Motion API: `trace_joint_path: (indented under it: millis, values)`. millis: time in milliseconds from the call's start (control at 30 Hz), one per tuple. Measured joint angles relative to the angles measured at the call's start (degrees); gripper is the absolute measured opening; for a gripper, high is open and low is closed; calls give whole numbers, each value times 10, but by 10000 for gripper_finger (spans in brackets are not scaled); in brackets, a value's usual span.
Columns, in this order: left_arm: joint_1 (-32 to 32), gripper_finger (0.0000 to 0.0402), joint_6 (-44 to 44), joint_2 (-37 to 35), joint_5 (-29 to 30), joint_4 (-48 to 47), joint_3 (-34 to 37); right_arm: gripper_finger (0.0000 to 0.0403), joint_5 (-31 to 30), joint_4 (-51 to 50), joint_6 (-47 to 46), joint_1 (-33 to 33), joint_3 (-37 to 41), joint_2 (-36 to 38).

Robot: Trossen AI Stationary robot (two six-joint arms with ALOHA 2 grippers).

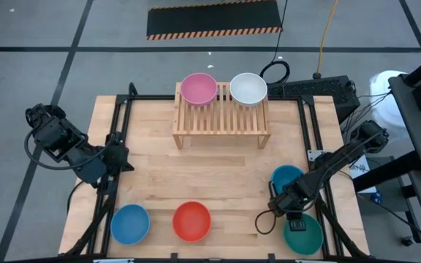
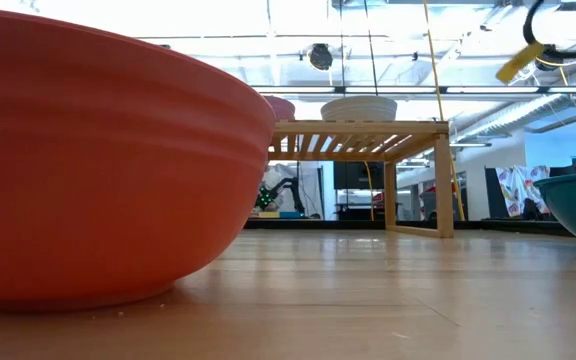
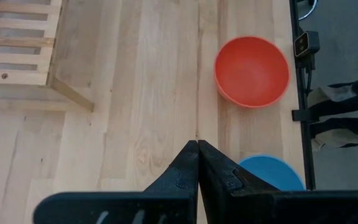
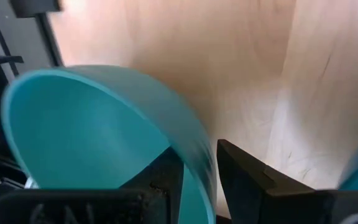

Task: Place and stack bowls onto a shelf
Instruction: Put the green bowl on the shelf

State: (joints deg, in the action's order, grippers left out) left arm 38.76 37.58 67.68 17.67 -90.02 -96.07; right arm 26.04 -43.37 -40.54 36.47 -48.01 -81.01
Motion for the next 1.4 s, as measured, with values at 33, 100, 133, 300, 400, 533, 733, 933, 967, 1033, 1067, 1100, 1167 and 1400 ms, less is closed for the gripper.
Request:
trace_joint_path:
  millis: [33, 100, 133, 300, 400, 533, 733, 933, 967, 1033, 1067, 1100, 1167, 1400]
  values:
    - [0, 8, 0, 0, 0, 0, 0, 93, 4, 5, -10, 0, 7, 0]
    - [0, 8, 0, 0, 0, 0, 0, 92, 9, 9, -19, -1, 16, 0]
    - [0, 8, -1, 0, 0, 0, 0, 91, 9, 11, -19, -1, 18, 0]
    - [0, 8, -4, 0, 0, 0, 0, 42, 10, 34, -9, -1, 20, 0]
    - [0, 8, -4, 0, 0, 0, 0, 8, 10, 61, -18, -1, 20, 0]
    - [0, 8, -3, 0, 3, 0, 0, 3, 7, 138, -65, -4, 20, 0]
    - [0, 8, -3, 0, 4, 0, 0, 1, -50, 224, -82, -16, 11, 0]
    - [0, 8, 5, 0, 4, 0, 0, 1, -125, 217, -34, -52, -25, 0]
    - [0, 8, 5, 0, 4, 0, 0, 1, -131, 217, -23, -62, -33, 0]
    - [0, 8, 7, 0, 4, 0, 0, 1, -144, 203, -2, -80, -55, 0]
    - [0, 8, 8, 0, 4, 0, 0, 1, -148, 191, 9, -90, -67, 0]
    - [0, 8, 8, 0, 4, 0, 0, 1, -156, 175, 21, -98, -81, 0]
    - [0, 8, 8, 0, 4, 0, 0, 0, -173, 132, 45, -114, -113, 0]
    - [0, 8, 9, 0, 4, 0, 0, 0, -218, -47, 130, -177, -238, 0]
